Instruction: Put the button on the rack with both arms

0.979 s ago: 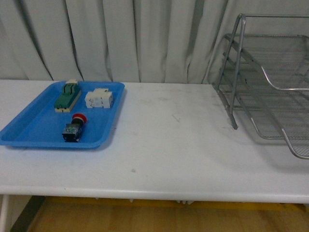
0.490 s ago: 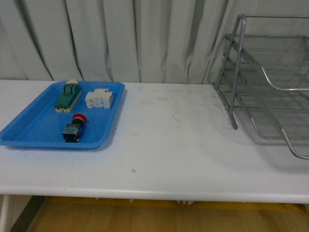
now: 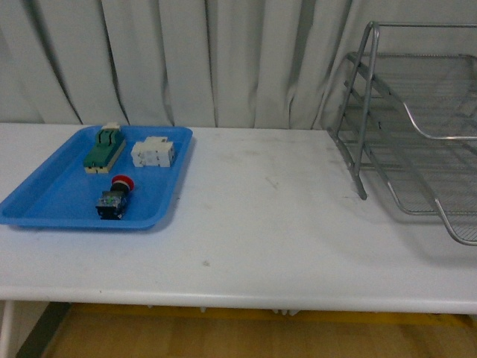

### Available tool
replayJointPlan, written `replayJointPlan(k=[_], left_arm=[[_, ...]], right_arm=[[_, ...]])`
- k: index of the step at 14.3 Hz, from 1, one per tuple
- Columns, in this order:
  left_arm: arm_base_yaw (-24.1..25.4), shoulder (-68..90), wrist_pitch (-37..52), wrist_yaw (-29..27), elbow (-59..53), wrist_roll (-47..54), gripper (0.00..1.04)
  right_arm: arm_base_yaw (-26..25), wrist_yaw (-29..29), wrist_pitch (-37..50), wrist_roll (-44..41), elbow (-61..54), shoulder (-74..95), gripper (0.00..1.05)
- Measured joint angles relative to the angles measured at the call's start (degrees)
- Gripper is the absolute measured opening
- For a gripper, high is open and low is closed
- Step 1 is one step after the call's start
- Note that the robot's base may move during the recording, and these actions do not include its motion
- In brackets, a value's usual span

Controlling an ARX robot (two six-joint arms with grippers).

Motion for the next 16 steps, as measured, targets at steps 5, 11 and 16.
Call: replayJointPlan(k=[5, 11, 16], left_arm=[[-1.9, 2.3, -8.6, -5.0, 2.7, -3.0, 0.98], [7.7, 50.4, 15.1, -0.2, 25.3, -12.1, 0.98], [6.1, 92.6, 12.4, -1.3, 51.4, -5.5, 0.98]], right_arm=[[0.0, 0.0, 0.0, 0.0, 0.0, 0.0, 0.98], [0.0, 0.0, 0.0, 0.0, 0.0, 0.0, 0.98], [0.0, 0.0, 0.0, 0.0, 0.0, 0.0, 0.98]])
